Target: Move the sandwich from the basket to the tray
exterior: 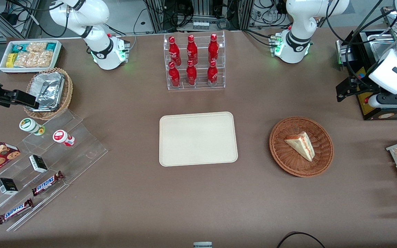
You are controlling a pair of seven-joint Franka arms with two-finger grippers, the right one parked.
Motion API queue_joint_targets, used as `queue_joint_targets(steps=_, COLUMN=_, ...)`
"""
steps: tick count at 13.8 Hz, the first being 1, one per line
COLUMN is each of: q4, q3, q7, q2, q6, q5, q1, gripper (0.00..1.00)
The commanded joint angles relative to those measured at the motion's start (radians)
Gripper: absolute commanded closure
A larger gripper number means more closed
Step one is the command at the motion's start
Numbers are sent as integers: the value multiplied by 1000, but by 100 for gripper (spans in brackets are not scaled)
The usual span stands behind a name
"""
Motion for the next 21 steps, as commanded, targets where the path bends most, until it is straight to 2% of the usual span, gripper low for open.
queue_joint_targets(steps=1, q4=28, q3=13, q7=14, q2=2, q6=-20, q5=-12, q1=-10, gripper=0)
queue_joint_targets(steps=7, q4=4, q3=13, q7=-47, q2=94, q6=16, q5=2, q1=-6, gripper=0)
queue_joint_targets(steps=10, q4=-184, q3=15, q7=-162, q2=102, q6=245, q5=5, q1=-6, gripper=0)
queue_joint_targets(steps=14, q4=-381, q3=13, q7=-400, q2=99, q6=483, q5=6, q1=-7, gripper=0)
queue_joint_targets(steps=18, q4=-602, q3=12, q7=-593, q2=53, q6=739, q5=6, q1=-7, gripper=0)
queue_joint_targets(steps=21, q4=-651, q3=10, q7=-696, q2=80, q6=827, q5=6, q1=-9, gripper=0)
